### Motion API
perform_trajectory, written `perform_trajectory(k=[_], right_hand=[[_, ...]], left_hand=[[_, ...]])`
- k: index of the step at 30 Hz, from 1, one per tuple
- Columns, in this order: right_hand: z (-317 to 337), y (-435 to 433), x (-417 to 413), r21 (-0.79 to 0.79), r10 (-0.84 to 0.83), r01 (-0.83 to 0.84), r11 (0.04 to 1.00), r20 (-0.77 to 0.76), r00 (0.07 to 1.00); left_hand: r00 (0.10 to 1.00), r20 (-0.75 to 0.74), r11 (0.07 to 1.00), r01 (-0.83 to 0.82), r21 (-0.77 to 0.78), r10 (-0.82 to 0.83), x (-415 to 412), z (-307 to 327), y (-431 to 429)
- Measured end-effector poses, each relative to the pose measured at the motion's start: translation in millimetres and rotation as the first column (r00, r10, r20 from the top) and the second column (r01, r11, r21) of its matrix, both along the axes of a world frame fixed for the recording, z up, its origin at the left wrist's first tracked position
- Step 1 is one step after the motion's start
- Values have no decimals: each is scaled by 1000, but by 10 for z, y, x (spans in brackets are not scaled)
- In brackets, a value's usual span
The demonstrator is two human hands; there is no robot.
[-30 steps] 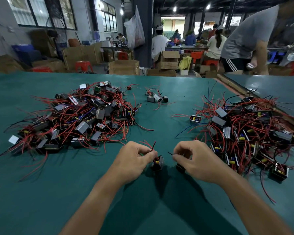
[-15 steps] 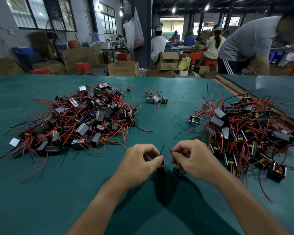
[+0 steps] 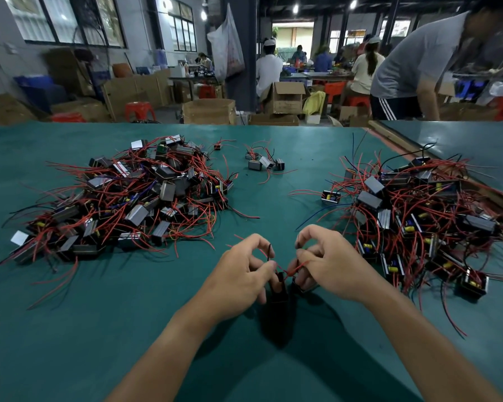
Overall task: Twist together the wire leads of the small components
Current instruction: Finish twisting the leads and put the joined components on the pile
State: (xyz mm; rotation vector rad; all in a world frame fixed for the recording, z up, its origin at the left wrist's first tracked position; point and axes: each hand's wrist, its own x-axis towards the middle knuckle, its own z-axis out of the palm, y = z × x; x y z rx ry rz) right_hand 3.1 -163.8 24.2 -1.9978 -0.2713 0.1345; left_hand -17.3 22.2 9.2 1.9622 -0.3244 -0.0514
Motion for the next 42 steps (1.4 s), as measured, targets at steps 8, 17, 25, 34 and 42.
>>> perform_trajectory(k=[8,17,25,34,42], right_hand=[[16,-21,-1,21,-112,110,994,244,963],[31,-52,57,298,-332,252,921,256,908],[67,-21,-11,193,-73,33,981,206,976],[117,-55,-38,314,143,-140,939,15,990],[88,-46,-60,268,165,-161,950,8,986]], left_hand=[[997,-75,993,-14,-115,6,8,62,-25],[999,-31,980,-39,-194,33,-11,93,1],[999,-46,983,-10,-183,1,-36,88,-22],[999,-44,984,-2,-177,-6,-27,75,-57],[997,-54,979,49,-196,-61,-70,103,-37]])
